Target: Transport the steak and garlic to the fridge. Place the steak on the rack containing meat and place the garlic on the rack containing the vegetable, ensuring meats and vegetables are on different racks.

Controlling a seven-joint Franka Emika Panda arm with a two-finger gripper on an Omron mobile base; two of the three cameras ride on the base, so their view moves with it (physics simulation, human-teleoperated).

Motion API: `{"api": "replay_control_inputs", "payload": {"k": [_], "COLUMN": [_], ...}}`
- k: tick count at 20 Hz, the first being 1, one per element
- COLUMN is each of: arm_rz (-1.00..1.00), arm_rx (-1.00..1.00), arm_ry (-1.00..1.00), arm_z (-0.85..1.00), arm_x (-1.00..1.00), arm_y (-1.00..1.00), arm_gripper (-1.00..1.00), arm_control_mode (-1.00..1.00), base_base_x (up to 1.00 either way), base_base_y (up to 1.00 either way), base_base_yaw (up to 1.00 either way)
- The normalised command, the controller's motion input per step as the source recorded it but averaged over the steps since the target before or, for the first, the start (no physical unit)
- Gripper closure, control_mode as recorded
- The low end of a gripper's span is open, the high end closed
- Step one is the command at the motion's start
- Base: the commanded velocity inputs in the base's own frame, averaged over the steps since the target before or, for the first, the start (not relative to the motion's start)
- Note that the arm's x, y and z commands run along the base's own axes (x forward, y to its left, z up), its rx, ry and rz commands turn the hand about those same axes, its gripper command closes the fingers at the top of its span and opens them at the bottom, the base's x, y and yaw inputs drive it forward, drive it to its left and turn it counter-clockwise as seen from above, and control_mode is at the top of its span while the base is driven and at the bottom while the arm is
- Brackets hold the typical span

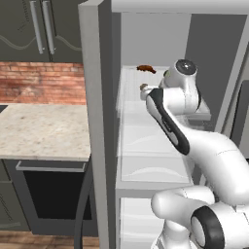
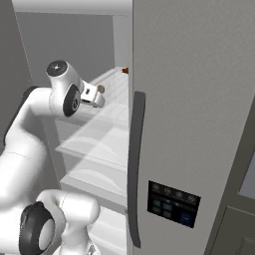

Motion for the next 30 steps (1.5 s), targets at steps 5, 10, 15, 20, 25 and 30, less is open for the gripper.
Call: {"api": "replay_control_inputs", "payload": {"k": [5,10,15,20,25,30], "arm_rz": [0.04,0.00,0.00,0.00,0.00,0.00], "arm_rx": [0.00,-0.02,0.00,0.00,-0.01,-0.02], "arm_ry": [0.00,0.00,0.00,0.00,-0.01,-0.05], "arm_z": [0.44,0.16,0.32,0.22,0.33,0.27], "arm_x": [-1.00,-0.99,-1.00,-0.89,-0.79,-0.72], "arm_y": [-0.21,-0.12,0.00,-0.01,0.00,-0.24], "arm_gripper": [-1.00,-1.00,-1.00,-1.00,-1.00,-1.00], "arm_control_mode": [-1.00,-1.00,-1.00,-1.00,-1.00,-1.00], "base_base_x": [0.00,0.00,0.00,0.00,0.00,0.00], "base_base_y": [0.00,0.00,0.00,0.00,0.00,0.00], "base_base_yaw": [0.00,0.00,0.00,0.00,0.00,0.00]}}
